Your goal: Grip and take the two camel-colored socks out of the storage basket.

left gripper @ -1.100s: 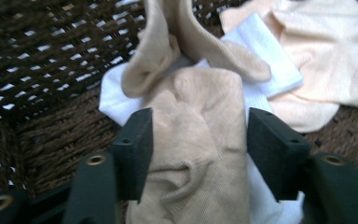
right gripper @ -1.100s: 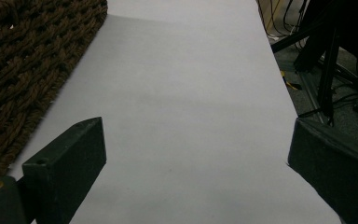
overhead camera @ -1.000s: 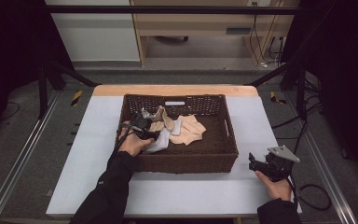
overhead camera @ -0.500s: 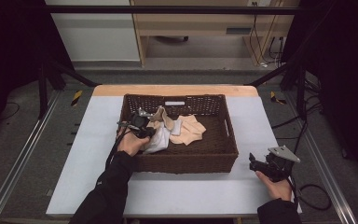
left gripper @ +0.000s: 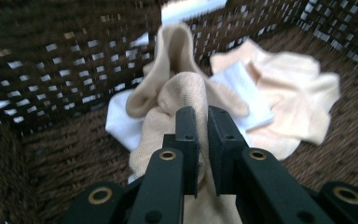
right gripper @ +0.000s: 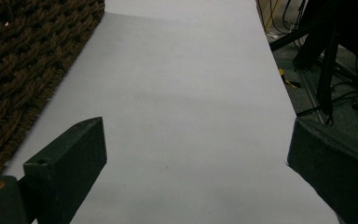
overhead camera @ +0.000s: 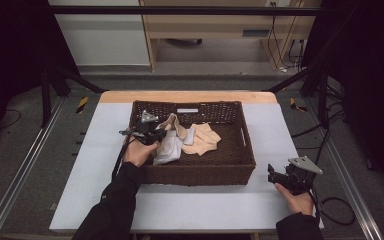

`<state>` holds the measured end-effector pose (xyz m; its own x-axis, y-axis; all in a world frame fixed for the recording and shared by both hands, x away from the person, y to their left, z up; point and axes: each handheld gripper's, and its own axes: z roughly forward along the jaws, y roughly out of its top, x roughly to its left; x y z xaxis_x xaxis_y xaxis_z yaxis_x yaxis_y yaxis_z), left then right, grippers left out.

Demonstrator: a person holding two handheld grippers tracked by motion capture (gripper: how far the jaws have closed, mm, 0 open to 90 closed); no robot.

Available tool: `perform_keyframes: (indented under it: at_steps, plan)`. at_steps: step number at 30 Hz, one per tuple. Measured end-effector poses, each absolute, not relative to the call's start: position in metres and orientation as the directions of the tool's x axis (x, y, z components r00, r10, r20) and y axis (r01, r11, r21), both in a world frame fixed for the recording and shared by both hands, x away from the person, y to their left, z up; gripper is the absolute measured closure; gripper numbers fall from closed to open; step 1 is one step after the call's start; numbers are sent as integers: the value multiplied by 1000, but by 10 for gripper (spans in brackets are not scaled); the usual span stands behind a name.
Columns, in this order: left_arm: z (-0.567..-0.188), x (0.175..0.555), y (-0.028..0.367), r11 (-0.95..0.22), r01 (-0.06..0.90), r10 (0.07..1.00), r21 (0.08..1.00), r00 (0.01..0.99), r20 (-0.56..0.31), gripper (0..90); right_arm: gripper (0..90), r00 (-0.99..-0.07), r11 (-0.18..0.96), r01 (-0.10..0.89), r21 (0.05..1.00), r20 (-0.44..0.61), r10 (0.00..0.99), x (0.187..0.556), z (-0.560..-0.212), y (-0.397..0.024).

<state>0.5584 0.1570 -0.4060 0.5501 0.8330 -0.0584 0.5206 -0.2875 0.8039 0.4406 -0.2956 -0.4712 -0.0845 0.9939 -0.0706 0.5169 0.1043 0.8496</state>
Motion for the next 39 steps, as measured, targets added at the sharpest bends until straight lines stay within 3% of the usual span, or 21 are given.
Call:
perform_keyframes:
  at_steps: [19, 39]
  plan:
    - [-346, 523, 171, -163, 328, 814, 931, 578, -61, 825, 49, -78, 98, 517, 851, -68, 995, 439, -470, -296]
    - [-319, 482, 241, -2, 229, 841, 973, 527, -122, 826, 50, -69, 90, 521, 849, -63, 996, 439, -471, -298]
